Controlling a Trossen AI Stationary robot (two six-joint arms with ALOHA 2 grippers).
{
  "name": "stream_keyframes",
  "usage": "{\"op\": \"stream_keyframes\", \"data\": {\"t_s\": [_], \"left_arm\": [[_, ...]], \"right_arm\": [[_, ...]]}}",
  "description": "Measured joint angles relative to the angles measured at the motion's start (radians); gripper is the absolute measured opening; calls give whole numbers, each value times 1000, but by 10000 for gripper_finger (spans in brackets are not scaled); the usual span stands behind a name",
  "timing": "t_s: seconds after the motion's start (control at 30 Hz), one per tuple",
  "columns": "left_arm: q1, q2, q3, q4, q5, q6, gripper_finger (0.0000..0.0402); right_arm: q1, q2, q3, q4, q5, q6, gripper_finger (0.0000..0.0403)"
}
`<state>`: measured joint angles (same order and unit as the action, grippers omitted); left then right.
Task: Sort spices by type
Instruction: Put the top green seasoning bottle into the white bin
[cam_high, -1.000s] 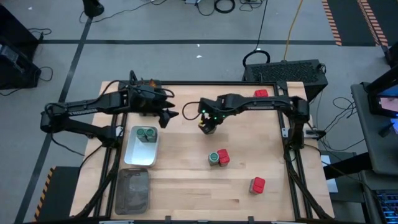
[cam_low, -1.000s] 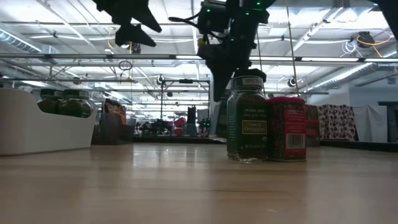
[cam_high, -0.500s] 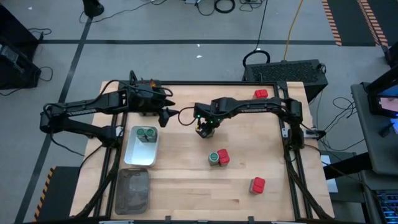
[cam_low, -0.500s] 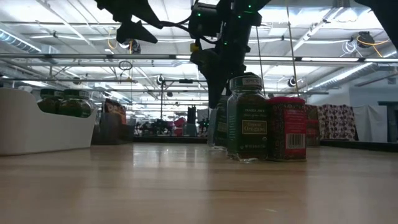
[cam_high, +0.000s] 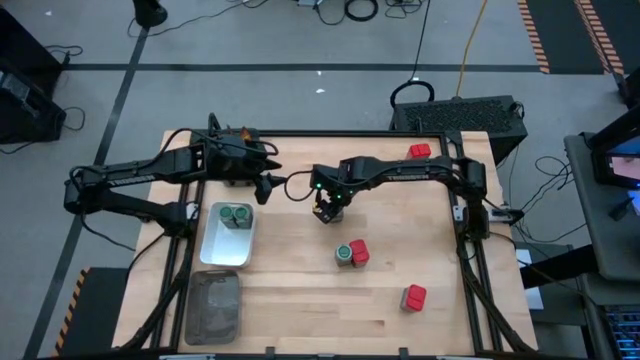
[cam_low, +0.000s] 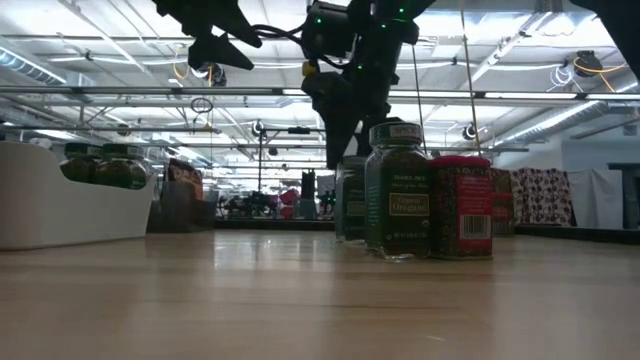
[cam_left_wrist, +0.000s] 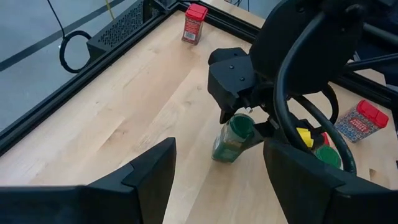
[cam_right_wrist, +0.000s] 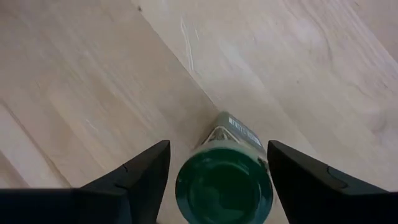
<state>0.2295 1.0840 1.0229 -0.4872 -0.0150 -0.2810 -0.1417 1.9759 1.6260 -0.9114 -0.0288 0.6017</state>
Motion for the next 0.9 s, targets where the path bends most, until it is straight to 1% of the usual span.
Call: {"op": "stream_keyframes", "data": {"t_s": [0.23, 0.3, 0.47, 0.63, 0.77, 0.9], "left_arm": [[0, 0, 0, 0, -1, 8, 247], [0, 0, 0, 0, -1, 9, 247], [0, 0, 0, 0, -7, 26, 247], [0, -1, 0, 1, -12, 31, 247], [0, -1, 0, 9, -4, 52, 247], [-9, 48, 2, 32, 13, 62, 247]], "right_arm": [[-9, -15, 0, 19, 4, -13, 253], [-16, -32, 0, 33, 8, -16, 253], [-43, -85, 0, 40, 57, -44, 253], [-80, -138, 0, 5, 66, -74, 254], [-101, -186, 0, -64, 129, -90, 254], [-101, -256, 0, -159, 220, -90, 254]]}}
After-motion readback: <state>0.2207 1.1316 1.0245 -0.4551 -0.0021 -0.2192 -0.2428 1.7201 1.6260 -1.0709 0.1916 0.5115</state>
